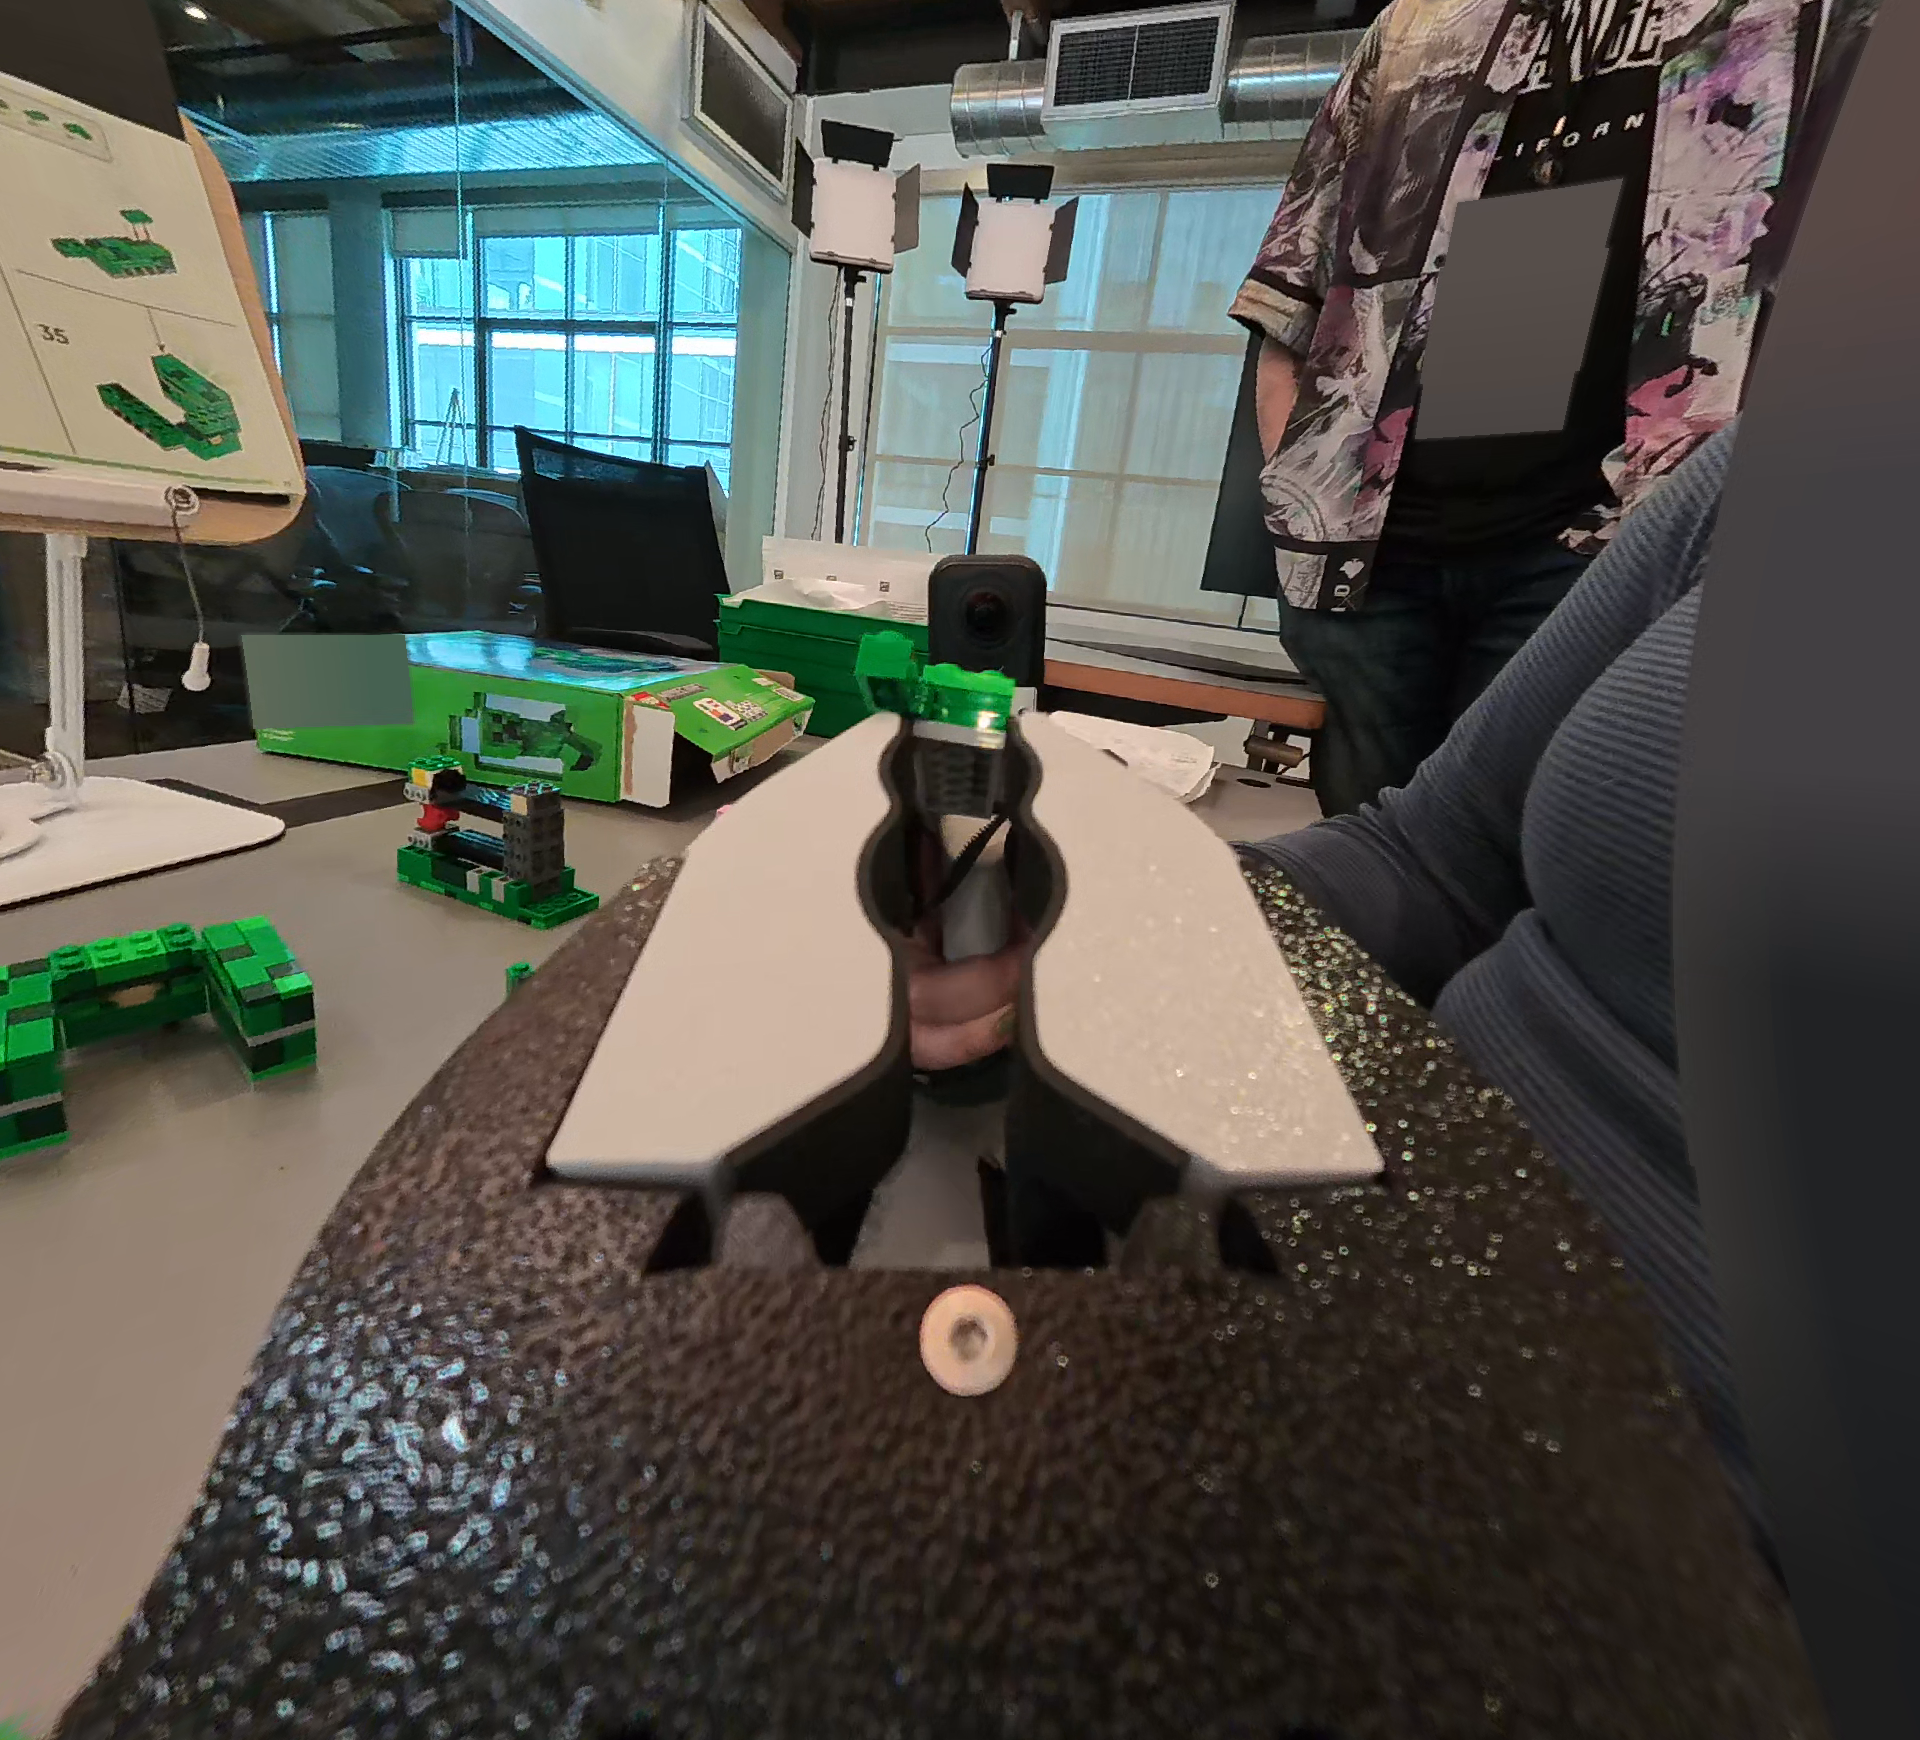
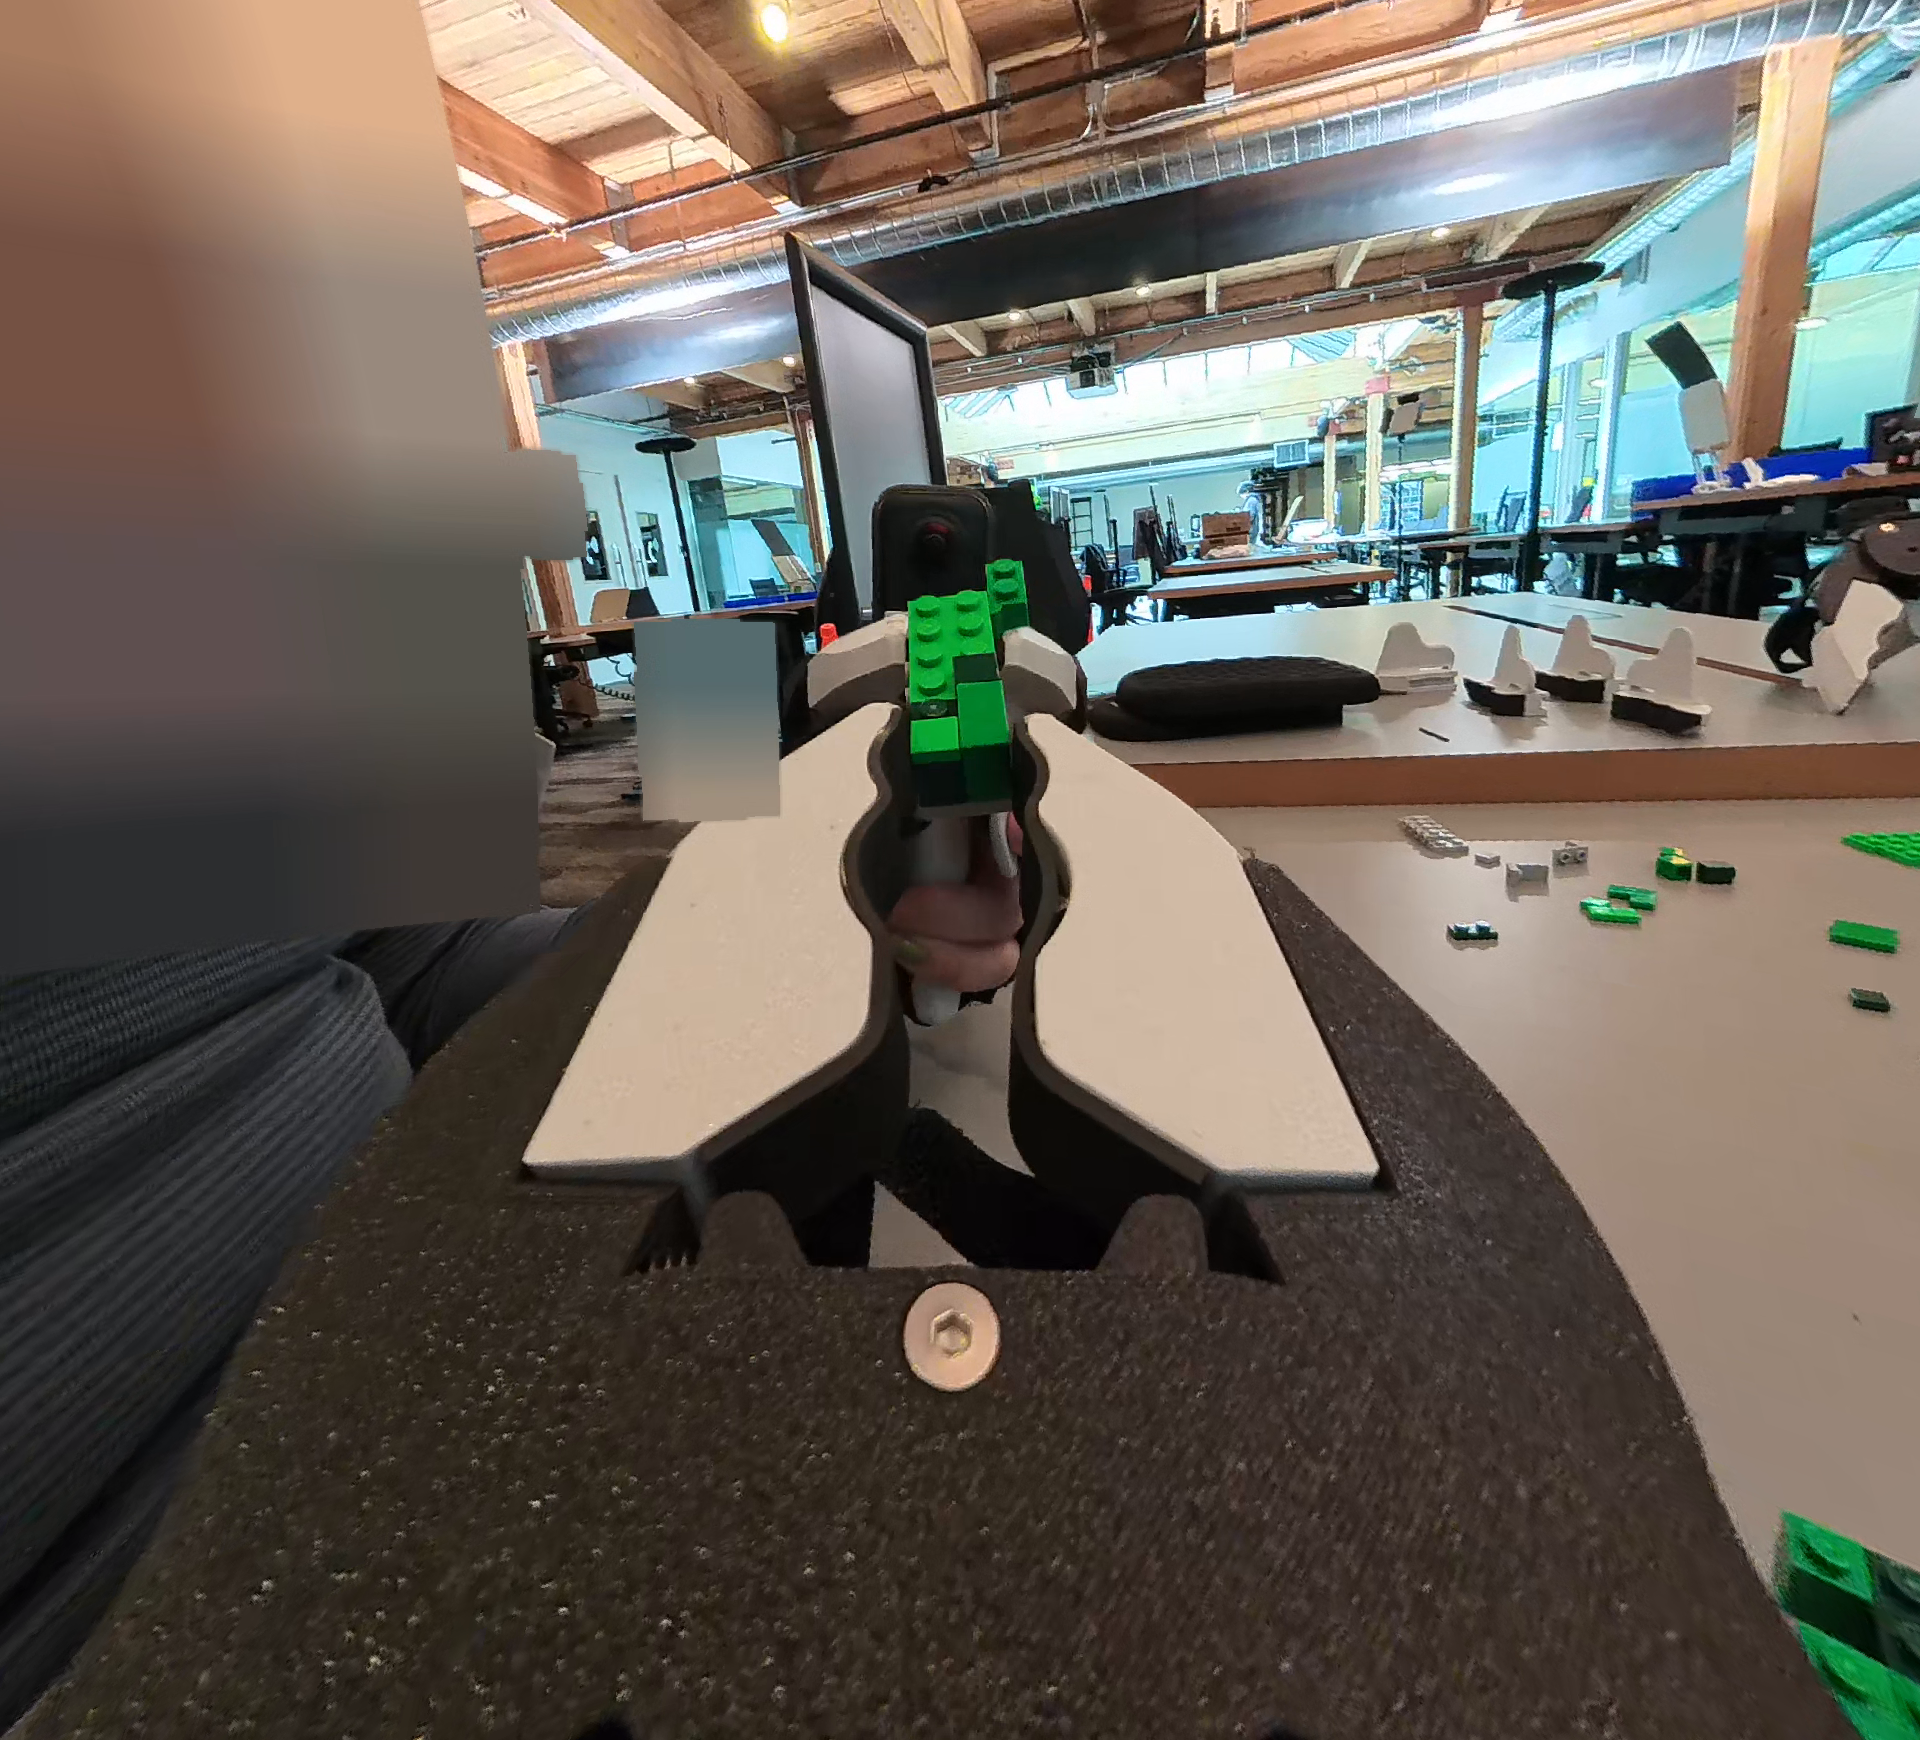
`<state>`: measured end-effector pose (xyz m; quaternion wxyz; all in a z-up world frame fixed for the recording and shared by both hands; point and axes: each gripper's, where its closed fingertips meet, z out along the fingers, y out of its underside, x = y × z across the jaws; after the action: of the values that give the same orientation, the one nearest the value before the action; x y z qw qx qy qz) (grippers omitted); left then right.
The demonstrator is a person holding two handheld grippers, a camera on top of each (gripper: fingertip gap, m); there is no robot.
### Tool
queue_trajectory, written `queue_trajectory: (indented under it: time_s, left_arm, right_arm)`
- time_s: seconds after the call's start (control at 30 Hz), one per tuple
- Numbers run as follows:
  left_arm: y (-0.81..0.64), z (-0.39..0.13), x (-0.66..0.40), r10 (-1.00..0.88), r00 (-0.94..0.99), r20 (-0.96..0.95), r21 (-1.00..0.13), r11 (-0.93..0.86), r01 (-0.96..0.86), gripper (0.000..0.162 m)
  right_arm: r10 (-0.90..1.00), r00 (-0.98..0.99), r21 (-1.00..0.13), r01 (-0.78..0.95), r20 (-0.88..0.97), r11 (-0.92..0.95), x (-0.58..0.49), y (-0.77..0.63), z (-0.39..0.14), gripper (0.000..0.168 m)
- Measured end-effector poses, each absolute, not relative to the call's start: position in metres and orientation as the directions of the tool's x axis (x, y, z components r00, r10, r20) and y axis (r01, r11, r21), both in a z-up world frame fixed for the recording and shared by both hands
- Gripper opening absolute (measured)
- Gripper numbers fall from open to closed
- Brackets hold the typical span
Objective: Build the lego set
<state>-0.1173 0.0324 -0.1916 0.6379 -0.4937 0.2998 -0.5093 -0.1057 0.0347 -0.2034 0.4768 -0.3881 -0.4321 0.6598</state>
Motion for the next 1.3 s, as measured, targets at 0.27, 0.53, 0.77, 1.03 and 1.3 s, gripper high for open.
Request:
queue_trajectory:
  time_s: [0.27,0.53,0.77,1.03,1.3]
  left_arm:
    - [0.04,-0.188,-0.132,-0.913,0.391,0.117,-0.924,0.044,0.379,0.016]
    - [0.048,-0.184,-0.154,-0.855,0.507,0.111,-0.908,0.121,0.401,0.016]
    - [0.048,-0.183,-0.156,-0.859,0.496,0.125,-0.901,0.111,0.42,0.016]
    - [0.047,-0.187,-0.15,-0.858,0.504,0.096,-0.92,0.117,0.374,0.016]
    - [0.046,-0.186,-0.15,-0.861,0.499,0.098,-0.918,0.115,0.38,0.016]
  right_arm:
    - [0.975,-0.195,-0.932,-0.319,-0.111,-0.17,-0.101,0.044,-0.2,0.029]
    - [0.967,0.247,-0.936,-0.352,-0.068,0.024,-0.062,0.106,-0.181,0.023]
    - [0.364,0.903,-0.907,0.06,0.227,0.418,0.111,0.202,-0.167,0.001]
    - [0.071,0.995,-0.973,0.047,0.065,0.228,0.23,0.247,-0.22,0.0]
    - [0.089,0.982,-0.952,0.137,0.167,0.275,0.215,0.243,-0.218,0.0]
